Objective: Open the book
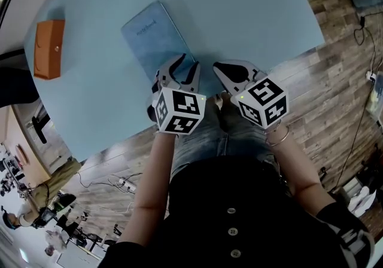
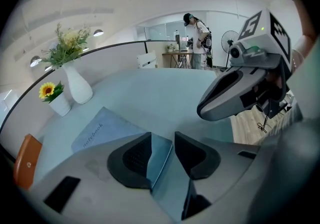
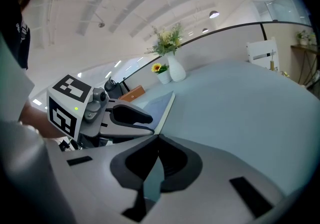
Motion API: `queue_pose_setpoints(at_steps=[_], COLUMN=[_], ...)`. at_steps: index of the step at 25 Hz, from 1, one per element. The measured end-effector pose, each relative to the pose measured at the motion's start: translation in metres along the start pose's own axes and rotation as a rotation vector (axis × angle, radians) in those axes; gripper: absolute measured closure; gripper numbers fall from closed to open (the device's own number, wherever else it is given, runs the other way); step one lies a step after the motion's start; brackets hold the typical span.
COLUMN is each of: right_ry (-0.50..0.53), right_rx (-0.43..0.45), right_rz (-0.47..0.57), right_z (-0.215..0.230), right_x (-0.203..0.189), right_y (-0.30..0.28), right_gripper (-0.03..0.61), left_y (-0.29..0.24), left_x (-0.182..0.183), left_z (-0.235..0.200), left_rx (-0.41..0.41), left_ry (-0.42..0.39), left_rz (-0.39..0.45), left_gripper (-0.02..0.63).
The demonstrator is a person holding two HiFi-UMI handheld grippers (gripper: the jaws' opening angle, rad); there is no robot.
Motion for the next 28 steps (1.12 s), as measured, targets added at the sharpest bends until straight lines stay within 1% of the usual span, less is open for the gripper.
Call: queue_pose_setpoints(at_steps=[7,15,28], right_ry=[-0.002,0.0,-0.024], right_rx=[0.005,0.005,-0.016], right_rz=[-0.018,-0.027,0.004], right_z=[-0.001,-0.001,0.005], right_x=[-0.006,-0.009,-0.007], right_y=[-0.003,-0.008,-0.012], right_gripper=[0.575,0.575,0.575], left_y=[-0.006,-0.012,-0.016], left_x=[-0.003,-0.007,-0.008], left_z=[-0.002,-0.001,0.0], left_rx=[0.013,0.004,-0.021], left_ry=[-0.013,-0.033,-0.011], left_rz=[-0.019,-0.028,-0.032], left_gripper=[0.48,0.482,0.488])
Point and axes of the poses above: the fingertips, and each gripper's own axes: y backward along the fingers, z to its right, x out of its top, the point moved 4 cm from there along y, backward along the fingers, and after that the axes turned 1 degree about -x, right-handed, at the moved point
